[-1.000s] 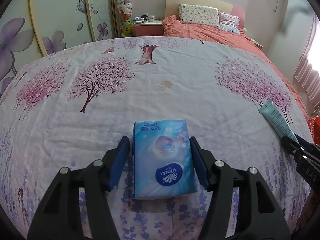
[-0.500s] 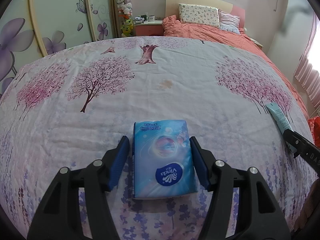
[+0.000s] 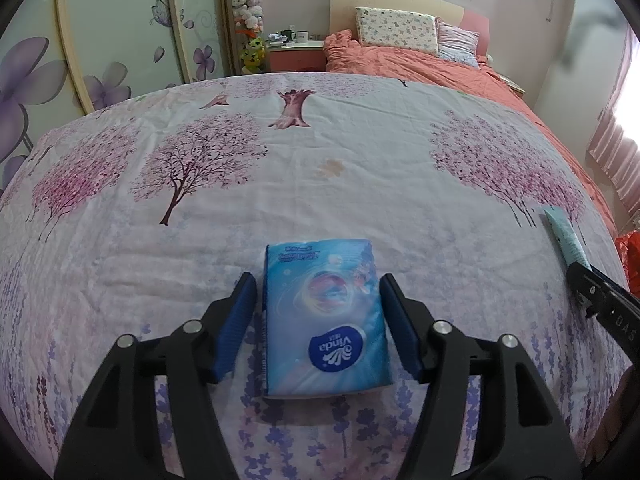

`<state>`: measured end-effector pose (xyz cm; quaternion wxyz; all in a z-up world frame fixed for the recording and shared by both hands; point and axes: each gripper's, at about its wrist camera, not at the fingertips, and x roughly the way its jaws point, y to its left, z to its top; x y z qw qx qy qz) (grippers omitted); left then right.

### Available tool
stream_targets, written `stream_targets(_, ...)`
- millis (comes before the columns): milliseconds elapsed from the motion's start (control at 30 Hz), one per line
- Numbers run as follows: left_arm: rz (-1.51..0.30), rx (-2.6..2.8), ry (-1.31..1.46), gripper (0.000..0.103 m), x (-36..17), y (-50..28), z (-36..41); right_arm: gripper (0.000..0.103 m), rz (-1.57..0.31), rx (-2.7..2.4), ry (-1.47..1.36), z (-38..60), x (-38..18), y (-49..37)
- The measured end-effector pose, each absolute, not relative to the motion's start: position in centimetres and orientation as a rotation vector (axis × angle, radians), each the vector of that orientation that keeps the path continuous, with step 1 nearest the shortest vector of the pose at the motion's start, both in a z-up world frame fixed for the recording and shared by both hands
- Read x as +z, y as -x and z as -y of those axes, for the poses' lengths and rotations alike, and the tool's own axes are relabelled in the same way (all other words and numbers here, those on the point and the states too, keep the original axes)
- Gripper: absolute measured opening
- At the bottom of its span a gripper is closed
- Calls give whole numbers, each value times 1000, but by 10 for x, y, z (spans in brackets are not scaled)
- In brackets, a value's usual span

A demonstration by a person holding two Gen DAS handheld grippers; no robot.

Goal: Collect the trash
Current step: 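Grasp the light blue cream tube with the right tool while the left tool holds the tissue pack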

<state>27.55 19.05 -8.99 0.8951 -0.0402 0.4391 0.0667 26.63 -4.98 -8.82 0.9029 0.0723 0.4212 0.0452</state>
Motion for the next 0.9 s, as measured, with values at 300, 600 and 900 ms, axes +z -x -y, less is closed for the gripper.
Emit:
stream_targets(300, -893, 68, 102, 65, -88, -260, -201, 30, -873, 121, -135, 49, -88, -272)
stream_targets(600, -909, 78, 30, 65, -88, -261, -186, 36, -872, 143, -142, 49, -88, -271)
stream_targets(900, -910, 116, 38, 53, -89, -263, -183, 29, -875, 119, -111, 44, -88, -274)
